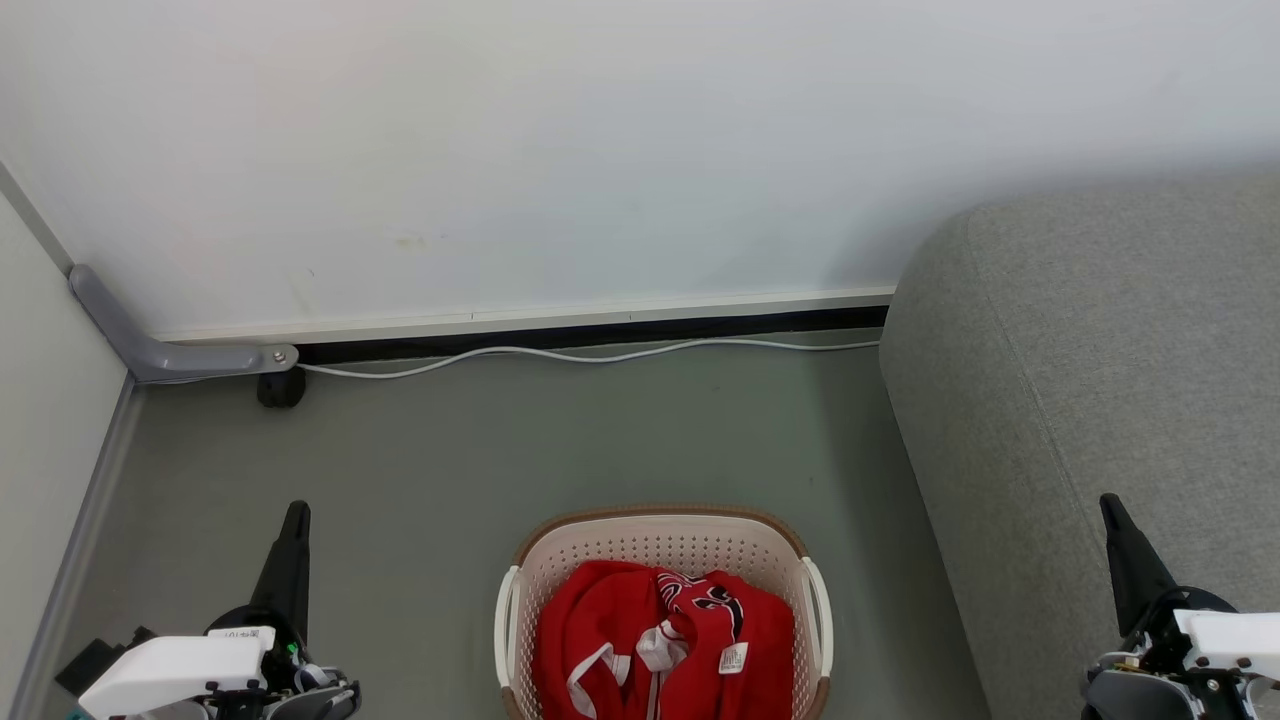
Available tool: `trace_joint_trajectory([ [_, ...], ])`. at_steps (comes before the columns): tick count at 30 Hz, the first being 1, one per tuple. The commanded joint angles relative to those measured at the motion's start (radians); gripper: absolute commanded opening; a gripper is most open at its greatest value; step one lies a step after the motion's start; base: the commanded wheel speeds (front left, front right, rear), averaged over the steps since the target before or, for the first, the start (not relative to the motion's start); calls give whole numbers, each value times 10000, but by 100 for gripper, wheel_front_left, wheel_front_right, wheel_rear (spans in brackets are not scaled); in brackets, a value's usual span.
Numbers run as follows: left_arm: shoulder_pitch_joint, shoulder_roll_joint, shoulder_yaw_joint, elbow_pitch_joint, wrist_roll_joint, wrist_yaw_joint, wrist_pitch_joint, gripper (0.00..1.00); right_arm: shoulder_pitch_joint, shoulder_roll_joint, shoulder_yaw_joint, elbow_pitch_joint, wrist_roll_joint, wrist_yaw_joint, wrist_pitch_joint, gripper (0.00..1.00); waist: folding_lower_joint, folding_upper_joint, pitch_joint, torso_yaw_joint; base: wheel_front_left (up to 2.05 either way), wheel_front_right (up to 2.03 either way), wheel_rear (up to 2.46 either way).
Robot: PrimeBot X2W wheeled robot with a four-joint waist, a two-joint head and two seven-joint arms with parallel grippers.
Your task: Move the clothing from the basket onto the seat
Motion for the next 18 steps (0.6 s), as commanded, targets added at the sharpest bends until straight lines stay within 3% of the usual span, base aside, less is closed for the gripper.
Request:
trace_joint_trajectory([
  [1, -571, 93, 320, -228, 30, -83, 60, 0, -369, -106, 177, -301, 84, 16, 75, 0, 0, -1, 0, 0, 0, 0, 0],
  [18, -571, 93, 320, -228, 30, -83, 60, 0, -369, -106, 177, -301, 84, 16, 75, 0, 0, -1, 0, 0, 0, 0, 0],
])
